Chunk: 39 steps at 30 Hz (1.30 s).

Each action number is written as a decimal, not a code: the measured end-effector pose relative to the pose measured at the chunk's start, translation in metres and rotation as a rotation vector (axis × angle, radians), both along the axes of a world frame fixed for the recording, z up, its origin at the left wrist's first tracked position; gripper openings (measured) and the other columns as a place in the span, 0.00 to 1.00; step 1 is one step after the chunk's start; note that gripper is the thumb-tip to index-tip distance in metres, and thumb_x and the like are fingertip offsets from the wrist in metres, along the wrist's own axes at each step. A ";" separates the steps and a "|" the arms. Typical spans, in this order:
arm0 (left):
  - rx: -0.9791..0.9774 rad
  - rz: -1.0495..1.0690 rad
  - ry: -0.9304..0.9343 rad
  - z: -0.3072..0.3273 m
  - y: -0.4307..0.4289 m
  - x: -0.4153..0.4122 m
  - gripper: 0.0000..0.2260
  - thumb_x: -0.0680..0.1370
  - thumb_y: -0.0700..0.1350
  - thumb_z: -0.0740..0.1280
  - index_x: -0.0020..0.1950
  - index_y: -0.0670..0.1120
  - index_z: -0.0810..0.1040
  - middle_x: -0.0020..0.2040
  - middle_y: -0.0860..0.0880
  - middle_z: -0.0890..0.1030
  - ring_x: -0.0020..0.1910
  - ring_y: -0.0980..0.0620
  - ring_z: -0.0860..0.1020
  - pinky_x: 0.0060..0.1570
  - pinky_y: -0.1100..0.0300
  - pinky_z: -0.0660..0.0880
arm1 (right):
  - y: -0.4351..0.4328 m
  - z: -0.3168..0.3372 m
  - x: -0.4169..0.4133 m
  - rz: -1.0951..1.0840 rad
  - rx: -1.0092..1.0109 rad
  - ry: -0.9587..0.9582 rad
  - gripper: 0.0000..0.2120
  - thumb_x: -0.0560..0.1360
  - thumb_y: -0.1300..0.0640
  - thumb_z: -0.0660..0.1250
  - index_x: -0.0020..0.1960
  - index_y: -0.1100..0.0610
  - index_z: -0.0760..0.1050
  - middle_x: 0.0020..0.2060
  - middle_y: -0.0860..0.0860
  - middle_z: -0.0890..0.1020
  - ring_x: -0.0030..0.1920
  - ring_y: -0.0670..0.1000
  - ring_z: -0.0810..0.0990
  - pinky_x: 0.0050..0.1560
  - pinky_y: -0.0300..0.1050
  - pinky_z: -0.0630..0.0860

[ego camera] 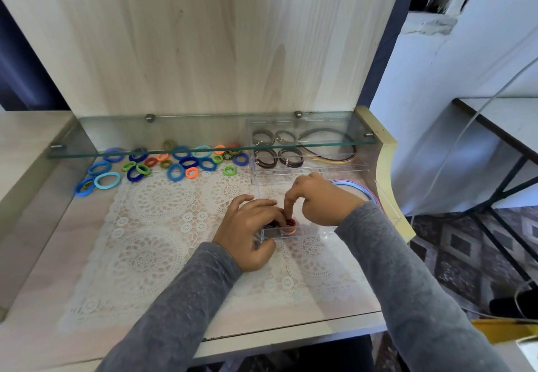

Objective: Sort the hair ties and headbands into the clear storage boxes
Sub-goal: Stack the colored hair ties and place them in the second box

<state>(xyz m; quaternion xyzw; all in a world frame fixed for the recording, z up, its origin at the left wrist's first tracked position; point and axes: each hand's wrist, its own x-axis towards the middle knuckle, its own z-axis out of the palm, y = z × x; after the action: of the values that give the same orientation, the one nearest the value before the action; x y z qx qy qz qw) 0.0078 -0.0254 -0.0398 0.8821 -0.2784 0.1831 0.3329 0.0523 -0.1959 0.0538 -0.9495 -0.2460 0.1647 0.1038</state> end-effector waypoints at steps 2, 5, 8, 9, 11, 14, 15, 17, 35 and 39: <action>-0.015 -0.005 -0.005 0.002 -0.001 0.000 0.20 0.62 0.48 0.58 0.51 0.50 0.78 0.54 0.59 0.80 0.61 0.58 0.75 0.66 0.50 0.61 | -0.005 -0.009 0.004 -0.066 0.199 -0.076 0.23 0.65 0.74 0.53 0.40 0.50 0.78 0.45 0.48 0.74 0.53 0.52 0.68 0.60 0.53 0.68; -0.034 0.054 -0.017 0.005 -0.002 -0.001 0.20 0.62 0.49 0.60 0.52 0.49 0.75 0.57 0.58 0.78 0.59 0.57 0.75 0.63 0.50 0.63 | -0.009 -0.024 0.001 -0.145 0.233 -0.167 0.20 0.66 0.73 0.55 0.44 0.55 0.80 0.47 0.52 0.75 0.54 0.54 0.71 0.57 0.53 0.70; 0.078 0.203 -0.045 0.003 -0.002 0.001 0.19 0.65 0.56 0.62 0.54 0.52 0.74 0.58 0.58 0.77 0.60 0.56 0.73 0.62 0.48 0.63 | -0.009 -0.039 -0.006 -0.119 0.085 -0.207 0.18 0.71 0.68 0.58 0.49 0.52 0.81 0.52 0.50 0.75 0.56 0.52 0.68 0.58 0.48 0.68; 0.134 0.246 -0.042 0.002 -0.003 0.001 0.20 0.66 0.60 0.63 0.54 0.53 0.75 0.58 0.58 0.76 0.61 0.55 0.72 0.62 0.48 0.63 | -0.009 -0.041 -0.008 -0.104 0.053 -0.234 0.16 0.73 0.65 0.59 0.49 0.50 0.81 0.53 0.50 0.75 0.56 0.52 0.68 0.57 0.47 0.67; 0.218 0.299 -0.037 -0.001 -0.006 0.002 0.21 0.66 0.65 0.64 0.52 0.55 0.76 0.60 0.58 0.75 0.63 0.54 0.71 0.63 0.47 0.61 | -0.009 -0.044 -0.011 -0.079 0.011 -0.293 0.13 0.75 0.61 0.59 0.51 0.49 0.80 0.54 0.48 0.76 0.56 0.51 0.68 0.56 0.45 0.66; 0.275 0.327 -0.052 -0.004 -0.008 0.003 0.20 0.64 0.69 0.65 0.46 0.56 0.79 0.59 0.57 0.77 0.64 0.51 0.72 0.64 0.44 0.61 | -0.008 -0.045 -0.014 -0.032 -0.026 -0.376 0.14 0.76 0.59 0.58 0.54 0.50 0.80 0.54 0.48 0.76 0.57 0.51 0.68 0.56 0.45 0.65; 0.282 0.333 -0.061 -0.004 -0.008 0.002 0.20 0.63 0.69 0.66 0.44 0.56 0.79 0.59 0.58 0.77 0.64 0.50 0.72 0.64 0.44 0.61 | -0.008 -0.046 -0.014 -0.007 -0.033 -0.401 0.14 0.76 0.60 0.58 0.55 0.50 0.79 0.54 0.49 0.76 0.58 0.52 0.68 0.56 0.45 0.65; 0.277 0.338 -0.075 -0.004 -0.007 0.002 0.19 0.63 0.68 0.66 0.42 0.56 0.79 0.58 0.58 0.77 0.64 0.50 0.72 0.63 0.44 0.61 | -0.006 -0.046 -0.015 0.031 -0.037 -0.433 0.14 0.76 0.60 0.59 0.56 0.51 0.79 0.54 0.50 0.76 0.58 0.53 0.69 0.56 0.47 0.65; 0.251 0.340 -0.073 -0.002 -0.008 0.001 0.16 0.65 0.66 0.66 0.40 0.54 0.79 0.56 0.58 0.78 0.63 0.50 0.73 0.62 0.47 0.63 | -0.008 -0.046 -0.016 -0.006 -0.051 -0.392 0.14 0.76 0.59 0.59 0.55 0.48 0.79 0.55 0.48 0.75 0.59 0.51 0.68 0.57 0.45 0.64; 0.250 0.346 -0.072 -0.002 -0.008 0.001 0.17 0.65 0.66 0.66 0.39 0.54 0.79 0.55 0.58 0.79 0.62 0.50 0.73 0.62 0.47 0.63 | -0.011 -0.044 -0.014 -0.112 -0.023 -0.385 0.14 0.77 0.58 0.57 0.54 0.52 0.80 0.54 0.48 0.77 0.57 0.51 0.69 0.56 0.46 0.67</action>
<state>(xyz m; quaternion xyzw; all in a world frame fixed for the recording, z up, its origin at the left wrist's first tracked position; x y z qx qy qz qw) 0.0091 -0.0333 -0.0420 0.9441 -0.1553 0.2329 0.1743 0.0382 -0.2073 0.0095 -0.9768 -0.2060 -0.0234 0.0532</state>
